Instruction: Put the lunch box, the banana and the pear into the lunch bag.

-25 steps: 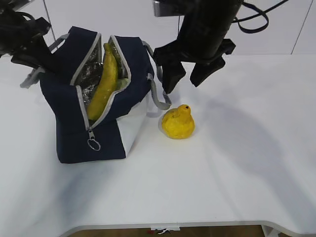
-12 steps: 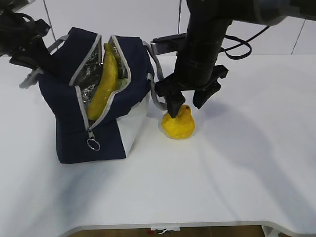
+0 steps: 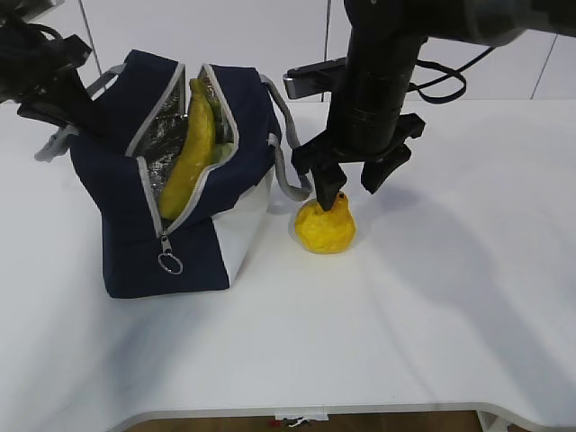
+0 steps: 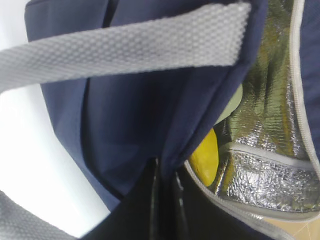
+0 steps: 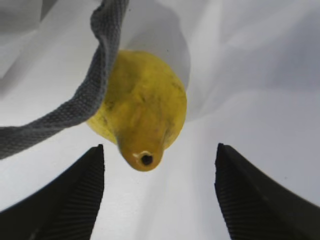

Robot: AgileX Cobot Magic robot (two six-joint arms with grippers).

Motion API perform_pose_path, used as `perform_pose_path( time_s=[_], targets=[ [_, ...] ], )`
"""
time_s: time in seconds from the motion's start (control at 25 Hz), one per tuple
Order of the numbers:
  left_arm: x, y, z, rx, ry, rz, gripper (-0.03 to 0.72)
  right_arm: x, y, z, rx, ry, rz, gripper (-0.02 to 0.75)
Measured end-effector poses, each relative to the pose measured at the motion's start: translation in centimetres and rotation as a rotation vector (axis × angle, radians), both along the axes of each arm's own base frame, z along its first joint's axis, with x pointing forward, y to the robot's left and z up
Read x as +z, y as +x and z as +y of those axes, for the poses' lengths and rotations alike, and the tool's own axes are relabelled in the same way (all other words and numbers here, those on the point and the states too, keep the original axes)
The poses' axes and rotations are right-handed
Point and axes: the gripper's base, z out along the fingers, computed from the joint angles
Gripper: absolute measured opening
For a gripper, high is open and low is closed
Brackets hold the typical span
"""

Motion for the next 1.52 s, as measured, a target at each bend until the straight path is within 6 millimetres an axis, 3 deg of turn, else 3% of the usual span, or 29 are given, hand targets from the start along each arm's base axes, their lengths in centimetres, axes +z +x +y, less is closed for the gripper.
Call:
perform_pose_path(
  time_s=[0.28, 0.64, 0.92, 1.24, 1.52],
  targets=[
    [0.0, 0.0, 0.0, 0.000, 0.000, 0.000, -0.007, 0.1, 0.3, 0.2, -0.001, 0.025, -0.032, 0.544],
    [0.0, -0.1, 0.0, -0.004, 0.001, 0.006, -0.007, -2.6, 0.8, 0.7, -0.008, 0.021, 0.025, 0.543],
    [0.0, -0.1, 0.0, -0.007, 0.001, 0.009, -0.007, -2.6, 0.9, 0.8, -0.010, 0.034, 0.015, 0.536],
    [0.0, -0.1, 0.0, -0.008, 0.003, 0.011, -0.007, -2.5, 0.7, 0.7, -0.011, 0.026, 0.038, 0.321],
    [0.0, -0.1, 0.0, -0.008, 0.003, 0.011, -0.007, -1.8, 1.0, 0.1, 0.006, -0.038, 0.000, 0.288]
  ],
)
